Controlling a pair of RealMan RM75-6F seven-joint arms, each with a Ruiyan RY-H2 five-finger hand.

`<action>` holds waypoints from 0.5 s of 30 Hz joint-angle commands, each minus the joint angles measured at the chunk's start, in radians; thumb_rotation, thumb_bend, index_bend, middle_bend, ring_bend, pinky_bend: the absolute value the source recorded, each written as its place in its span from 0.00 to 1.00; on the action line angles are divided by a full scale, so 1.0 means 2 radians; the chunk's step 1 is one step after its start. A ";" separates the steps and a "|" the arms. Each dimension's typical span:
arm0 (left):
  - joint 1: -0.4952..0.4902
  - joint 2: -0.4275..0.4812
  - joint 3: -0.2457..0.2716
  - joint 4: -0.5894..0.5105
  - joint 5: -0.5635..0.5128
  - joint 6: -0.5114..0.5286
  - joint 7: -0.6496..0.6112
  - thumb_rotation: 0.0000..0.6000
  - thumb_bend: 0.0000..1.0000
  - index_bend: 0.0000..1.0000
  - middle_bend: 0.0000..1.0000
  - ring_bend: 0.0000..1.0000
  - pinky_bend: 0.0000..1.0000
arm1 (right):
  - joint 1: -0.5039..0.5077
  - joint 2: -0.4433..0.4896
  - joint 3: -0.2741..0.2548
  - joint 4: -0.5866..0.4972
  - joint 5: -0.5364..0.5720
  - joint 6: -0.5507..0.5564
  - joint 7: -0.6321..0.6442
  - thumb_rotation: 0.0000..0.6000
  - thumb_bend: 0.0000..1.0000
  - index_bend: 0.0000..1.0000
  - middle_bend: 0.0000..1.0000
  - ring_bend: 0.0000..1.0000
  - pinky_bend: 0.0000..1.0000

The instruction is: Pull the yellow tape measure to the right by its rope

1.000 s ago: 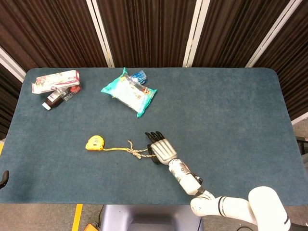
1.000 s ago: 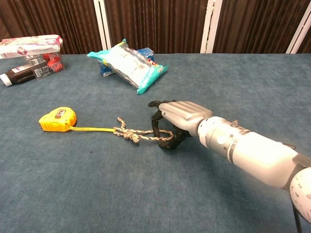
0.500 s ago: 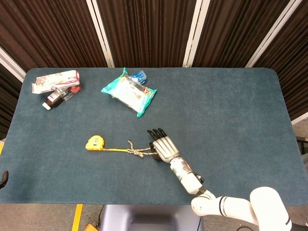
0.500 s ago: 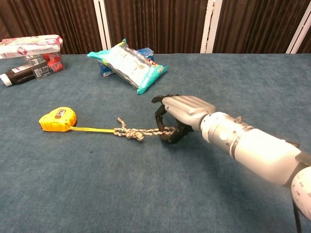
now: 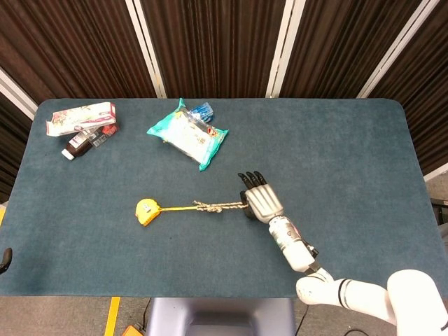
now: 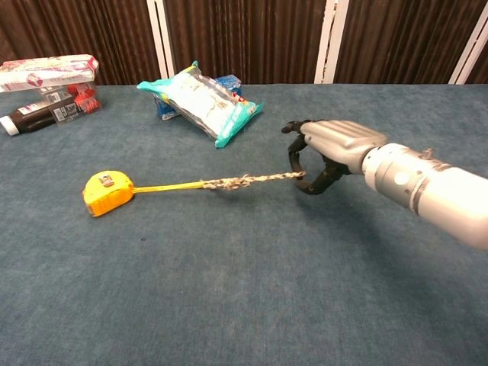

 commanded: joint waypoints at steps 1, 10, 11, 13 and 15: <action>0.000 -0.001 -0.001 0.001 -0.001 0.000 0.000 1.00 0.41 0.11 0.00 0.00 0.23 | -0.005 0.014 0.001 -0.006 0.000 0.006 0.000 1.00 0.55 0.80 0.16 0.12 0.00; 0.000 0.001 -0.002 -0.001 -0.004 -0.002 0.001 1.00 0.41 0.11 0.00 0.00 0.23 | -0.024 0.080 0.011 -0.021 0.021 0.020 -0.005 1.00 0.55 0.80 0.16 0.12 0.00; 0.000 0.000 -0.001 -0.001 -0.004 -0.003 0.001 1.00 0.41 0.11 0.00 0.00 0.23 | -0.027 0.087 0.012 -0.021 0.024 0.022 -0.004 1.00 0.55 0.80 0.16 0.12 0.00; 0.000 0.000 -0.001 -0.001 -0.004 -0.003 0.002 1.00 0.41 0.11 0.00 0.00 0.23 | -0.033 0.104 0.013 -0.020 0.030 0.023 -0.002 1.00 0.55 0.80 0.16 0.12 0.00; -0.001 0.000 -0.001 -0.001 -0.005 -0.004 0.004 1.00 0.41 0.11 0.00 0.00 0.23 | -0.039 0.118 0.013 -0.018 0.036 0.023 0.000 1.00 0.55 0.80 0.16 0.12 0.00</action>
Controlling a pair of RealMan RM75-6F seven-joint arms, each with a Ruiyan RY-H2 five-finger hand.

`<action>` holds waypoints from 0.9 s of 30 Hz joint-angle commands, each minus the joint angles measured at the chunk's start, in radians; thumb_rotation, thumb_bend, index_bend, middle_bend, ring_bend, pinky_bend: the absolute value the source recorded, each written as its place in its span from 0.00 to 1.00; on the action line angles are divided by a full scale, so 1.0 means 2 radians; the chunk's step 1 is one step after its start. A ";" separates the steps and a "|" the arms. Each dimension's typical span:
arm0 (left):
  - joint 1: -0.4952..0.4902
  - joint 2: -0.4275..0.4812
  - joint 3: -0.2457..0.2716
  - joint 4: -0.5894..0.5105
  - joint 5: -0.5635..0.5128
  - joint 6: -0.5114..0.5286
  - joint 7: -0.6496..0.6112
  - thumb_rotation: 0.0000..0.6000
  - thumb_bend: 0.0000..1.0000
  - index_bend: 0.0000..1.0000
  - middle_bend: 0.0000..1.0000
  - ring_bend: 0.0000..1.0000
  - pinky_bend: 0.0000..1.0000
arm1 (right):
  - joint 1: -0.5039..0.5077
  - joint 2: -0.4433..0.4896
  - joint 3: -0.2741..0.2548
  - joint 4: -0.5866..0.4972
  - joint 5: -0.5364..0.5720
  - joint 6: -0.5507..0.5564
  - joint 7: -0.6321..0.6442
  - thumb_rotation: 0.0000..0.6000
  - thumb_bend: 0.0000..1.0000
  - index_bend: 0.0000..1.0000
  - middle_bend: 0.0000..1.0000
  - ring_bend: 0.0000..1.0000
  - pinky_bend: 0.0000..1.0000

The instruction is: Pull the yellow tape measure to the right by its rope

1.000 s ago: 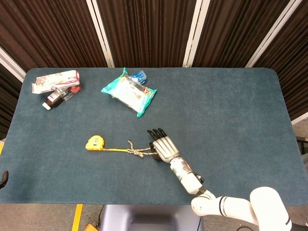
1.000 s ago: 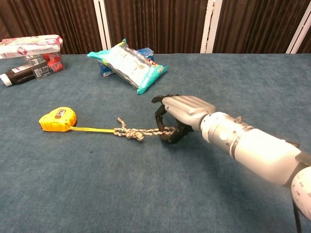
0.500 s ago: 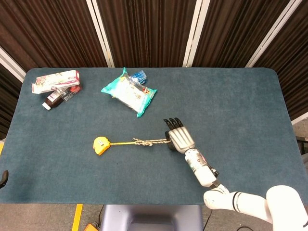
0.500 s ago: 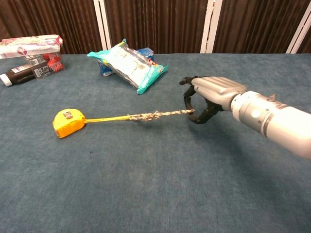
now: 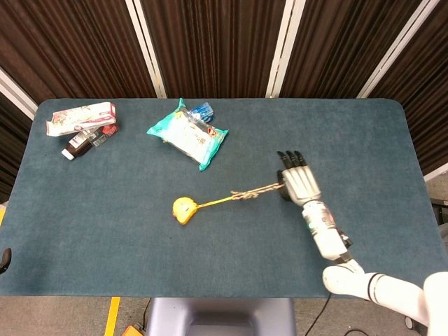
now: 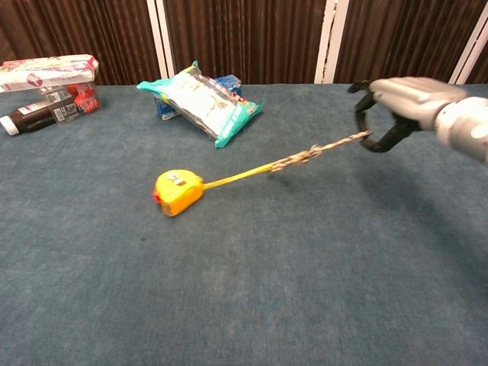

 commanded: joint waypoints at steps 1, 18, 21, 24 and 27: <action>-0.001 0.000 0.000 0.000 -0.001 -0.002 0.003 1.00 0.41 0.11 0.00 0.00 0.23 | -0.014 0.026 0.001 0.004 0.014 0.002 0.005 1.00 0.54 0.80 0.16 0.12 0.00; -0.002 -0.004 0.000 -0.005 -0.004 -0.003 0.020 1.00 0.41 0.11 0.00 0.00 0.23 | -0.080 0.109 -0.010 0.046 0.039 -0.006 0.088 1.00 0.55 0.80 0.16 0.12 0.00; -0.002 -0.004 0.002 -0.006 -0.003 -0.003 0.022 1.00 0.41 0.11 0.00 0.00 0.23 | -0.085 0.112 -0.013 0.054 0.038 -0.008 0.091 1.00 0.55 0.80 0.16 0.12 0.00; -0.002 -0.004 0.001 -0.006 -0.002 -0.002 0.024 1.00 0.41 0.11 0.00 0.00 0.23 | -0.090 0.113 -0.014 0.058 0.043 -0.012 0.098 1.00 0.55 0.80 0.16 0.12 0.00; -0.003 -0.005 0.000 -0.006 -0.004 -0.003 0.024 1.00 0.41 0.11 0.00 0.00 0.23 | -0.091 0.114 -0.015 0.058 0.039 -0.015 0.102 1.00 0.54 0.79 0.16 0.11 0.00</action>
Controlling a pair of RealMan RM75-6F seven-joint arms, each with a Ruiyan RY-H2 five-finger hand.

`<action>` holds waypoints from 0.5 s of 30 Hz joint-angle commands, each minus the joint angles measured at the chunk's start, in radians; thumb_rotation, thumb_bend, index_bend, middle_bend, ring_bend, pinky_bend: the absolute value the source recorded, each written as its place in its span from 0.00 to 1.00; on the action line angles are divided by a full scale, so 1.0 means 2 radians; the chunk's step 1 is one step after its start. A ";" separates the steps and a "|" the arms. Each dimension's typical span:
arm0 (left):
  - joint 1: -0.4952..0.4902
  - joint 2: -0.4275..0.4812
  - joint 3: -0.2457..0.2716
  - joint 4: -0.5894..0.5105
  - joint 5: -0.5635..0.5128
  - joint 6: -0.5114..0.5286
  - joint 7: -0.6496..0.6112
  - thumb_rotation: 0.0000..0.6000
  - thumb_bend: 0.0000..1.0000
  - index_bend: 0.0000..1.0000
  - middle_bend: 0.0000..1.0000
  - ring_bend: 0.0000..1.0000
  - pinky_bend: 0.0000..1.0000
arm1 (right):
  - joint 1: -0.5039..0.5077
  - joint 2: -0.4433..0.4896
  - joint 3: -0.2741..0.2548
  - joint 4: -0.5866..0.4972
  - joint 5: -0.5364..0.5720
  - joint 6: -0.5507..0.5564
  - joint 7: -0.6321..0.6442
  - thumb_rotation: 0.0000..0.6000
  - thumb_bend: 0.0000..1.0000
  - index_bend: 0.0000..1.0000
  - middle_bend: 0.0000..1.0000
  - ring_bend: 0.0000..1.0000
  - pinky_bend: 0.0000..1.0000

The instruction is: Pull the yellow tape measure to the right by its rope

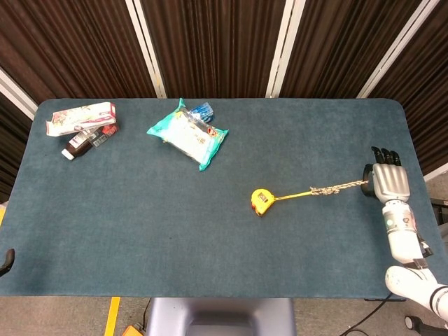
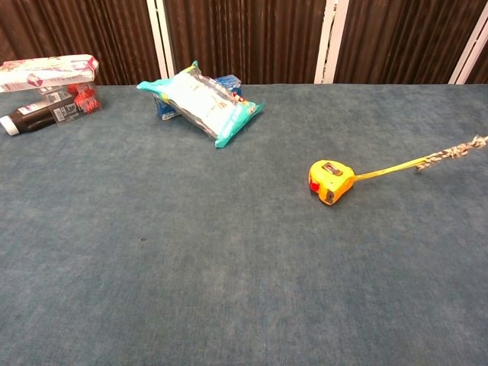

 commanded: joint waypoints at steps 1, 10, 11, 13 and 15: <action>0.000 0.001 0.000 0.000 0.000 -0.001 0.000 1.00 0.41 0.11 0.00 0.00 0.23 | -0.001 0.000 -0.001 0.000 -0.004 0.003 -0.003 1.00 0.54 0.79 0.16 0.11 0.00; 0.001 0.003 -0.001 -0.001 0.000 0.001 -0.007 1.00 0.41 0.11 0.00 0.00 0.23 | -0.011 -0.005 0.010 0.000 0.024 0.034 -0.039 1.00 0.55 0.78 0.16 0.11 0.00; 0.001 0.003 0.000 0.000 0.001 0.001 -0.008 1.00 0.41 0.11 0.00 0.00 0.23 | -0.012 -0.004 0.011 0.000 0.027 0.033 -0.041 1.00 0.54 0.78 0.16 0.11 0.00; 0.001 0.003 0.000 0.001 0.003 0.001 -0.008 1.00 0.41 0.11 0.00 0.00 0.23 | -0.014 -0.003 0.012 -0.003 0.031 0.032 -0.041 1.00 0.55 0.78 0.16 0.11 0.00; 0.000 0.003 0.001 0.000 0.005 0.001 -0.007 1.00 0.41 0.11 0.00 0.00 0.23 | -0.015 0.000 0.012 -0.007 0.031 0.027 -0.036 1.00 0.55 0.78 0.16 0.11 0.00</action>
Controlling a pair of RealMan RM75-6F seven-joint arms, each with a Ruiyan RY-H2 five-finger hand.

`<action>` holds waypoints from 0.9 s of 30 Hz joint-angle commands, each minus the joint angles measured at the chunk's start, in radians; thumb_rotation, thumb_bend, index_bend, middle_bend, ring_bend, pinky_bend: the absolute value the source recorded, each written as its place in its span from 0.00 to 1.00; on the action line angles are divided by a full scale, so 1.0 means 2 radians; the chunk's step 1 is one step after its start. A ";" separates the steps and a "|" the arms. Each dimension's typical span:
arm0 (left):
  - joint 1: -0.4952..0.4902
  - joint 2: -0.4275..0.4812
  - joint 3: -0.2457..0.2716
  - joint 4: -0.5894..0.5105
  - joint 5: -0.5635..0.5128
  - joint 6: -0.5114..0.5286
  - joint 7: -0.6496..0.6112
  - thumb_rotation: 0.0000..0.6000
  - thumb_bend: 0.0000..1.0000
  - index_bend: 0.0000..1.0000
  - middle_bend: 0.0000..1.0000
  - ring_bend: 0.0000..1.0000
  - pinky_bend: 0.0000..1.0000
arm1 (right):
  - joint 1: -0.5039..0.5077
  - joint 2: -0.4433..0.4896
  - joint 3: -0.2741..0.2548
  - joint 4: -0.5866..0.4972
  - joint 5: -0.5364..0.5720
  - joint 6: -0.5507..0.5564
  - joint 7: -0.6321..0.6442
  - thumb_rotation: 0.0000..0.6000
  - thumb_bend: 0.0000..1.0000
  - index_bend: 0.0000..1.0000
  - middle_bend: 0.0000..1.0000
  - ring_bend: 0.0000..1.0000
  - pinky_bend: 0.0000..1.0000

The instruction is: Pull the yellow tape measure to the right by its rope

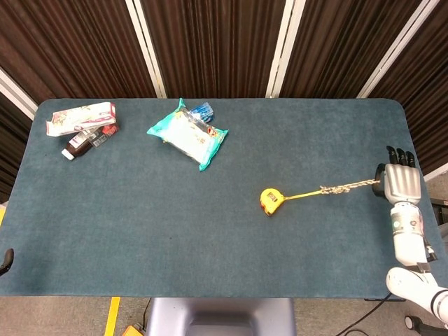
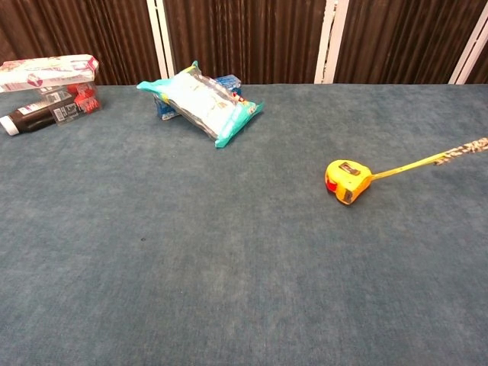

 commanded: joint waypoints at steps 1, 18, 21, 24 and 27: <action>0.000 -0.001 0.001 -0.001 0.002 0.000 0.002 1.00 0.41 0.11 0.00 0.00 0.23 | -0.001 0.005 0.000 -0.007 -0.003 -0.009 0.008 1.00 0.55 0.77 0.16 0.11 0.00; -0.001 0.000 -0.001 0.000 -0.004 -0.004 0.001 1.00 0.41 0.11 0.00 0.00 0.23 | 0.011 0.030 0.005 -0.101 -0.062 -0.007 0.041 1.00 0.09 0.06 0.07 0.02 0.00; -0.001 0.000 0.000 0.000 -0.003 -0.003 0.001 1.00 0.41 0.11 0.00 0.00 0.23 | 0.010 0.038 0.004 -0.130 -0.076 0.003 0.042 1.00 0.07 0.05 0.06 0.01 0.00; -0.001 -0.001 -0.001 0.001 -0.004 -0.003 0.001 1.00 0.41 0.11 0.00 0.00 0.23 | 0.003 0.048 0.003 -0.159 -0.097 0.019 0.059 1.00 0.06 0.05 0.06 0.01 0.00; -0.001 -0.001 -0.001 0.001 -0.007 -0.005 0.001 1.00 0.41 0.11 0.00 0.00 0.23 | -0.009 0.069 -0.001 -0.188 -0.113 0.028 0.080 1.00 0.06 0.05 0.06 0.01 0.00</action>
